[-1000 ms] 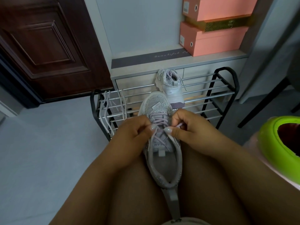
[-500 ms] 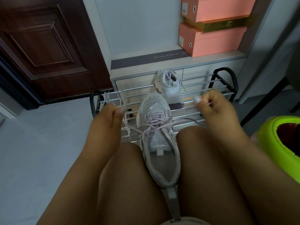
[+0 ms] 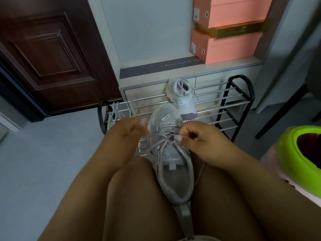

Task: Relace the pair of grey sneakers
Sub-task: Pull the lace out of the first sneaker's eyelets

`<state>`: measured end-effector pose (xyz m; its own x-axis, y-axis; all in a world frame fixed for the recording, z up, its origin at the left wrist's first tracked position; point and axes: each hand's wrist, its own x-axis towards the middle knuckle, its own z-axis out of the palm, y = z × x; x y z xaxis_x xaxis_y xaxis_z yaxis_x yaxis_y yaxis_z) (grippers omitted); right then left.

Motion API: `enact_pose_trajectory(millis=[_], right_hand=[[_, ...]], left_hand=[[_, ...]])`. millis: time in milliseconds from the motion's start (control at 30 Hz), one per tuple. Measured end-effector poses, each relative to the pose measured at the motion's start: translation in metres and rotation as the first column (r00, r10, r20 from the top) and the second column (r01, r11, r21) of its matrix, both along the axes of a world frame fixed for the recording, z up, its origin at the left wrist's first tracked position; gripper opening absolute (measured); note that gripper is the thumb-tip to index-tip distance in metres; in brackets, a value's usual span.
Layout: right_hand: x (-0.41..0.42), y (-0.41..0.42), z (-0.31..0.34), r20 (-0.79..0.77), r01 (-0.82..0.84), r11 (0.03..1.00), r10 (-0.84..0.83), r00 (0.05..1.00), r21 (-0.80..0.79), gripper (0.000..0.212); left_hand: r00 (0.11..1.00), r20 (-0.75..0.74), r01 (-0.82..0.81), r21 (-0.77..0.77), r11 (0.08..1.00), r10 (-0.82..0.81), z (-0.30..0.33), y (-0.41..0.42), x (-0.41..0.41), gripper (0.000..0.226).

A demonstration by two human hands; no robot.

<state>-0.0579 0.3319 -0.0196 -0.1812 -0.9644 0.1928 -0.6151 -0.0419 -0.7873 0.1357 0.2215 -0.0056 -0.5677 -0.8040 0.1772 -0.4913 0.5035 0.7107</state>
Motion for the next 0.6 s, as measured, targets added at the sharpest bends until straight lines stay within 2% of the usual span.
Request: enact_pose_trajectory(millis=[167, 267, 367, 433, 600], right_hand=[[0.0, -0.003, 0.003, 0.107, 0.002, 1.0, -0.004, 0.994, 0.015, 0.029], [0.001, -0.005, 0.005, 0.188, -0.001, 0.999, -0.006, 0.982, 0.037, 0.026], [0.001, -0.007, 0.003, 0.306, 0.038, 0.997, -0.057, 0.95, 0.069, 0.025], [-0.001, -0.01, 0.001, 0.376, 0.099, 0.99, -0.129, 0.918, 0.1, 0.02], [-0.001, -0.019, -0.002, 0.207, 0.161, 0.97, -0.199, 0.958, 0.184, 0.025]], left_hand=[[0.998, 0.046, 0.043, 0.038, 0.998, -0.045, -0.021, 0.005, -0.016, 0.021], [0.993, 0.076, 0.083, 0.057, 0.995, -0.088, -0.022, 0.006, -0.017, 0.029], [0.99, -0.027, 0.143, 0.237, 0.961, -0.141, -0.015, 0.007, -0.016, 0.033], [0.993, -0.051, 0.118, 0.306, 0.945, -0.107, -0.012, 0.006, -0.018, 0.027], [0.992, -0.098, -0.038, 0.374, 0.927, 0.08, -0.018, 0.008, -0.029, 0.02]])
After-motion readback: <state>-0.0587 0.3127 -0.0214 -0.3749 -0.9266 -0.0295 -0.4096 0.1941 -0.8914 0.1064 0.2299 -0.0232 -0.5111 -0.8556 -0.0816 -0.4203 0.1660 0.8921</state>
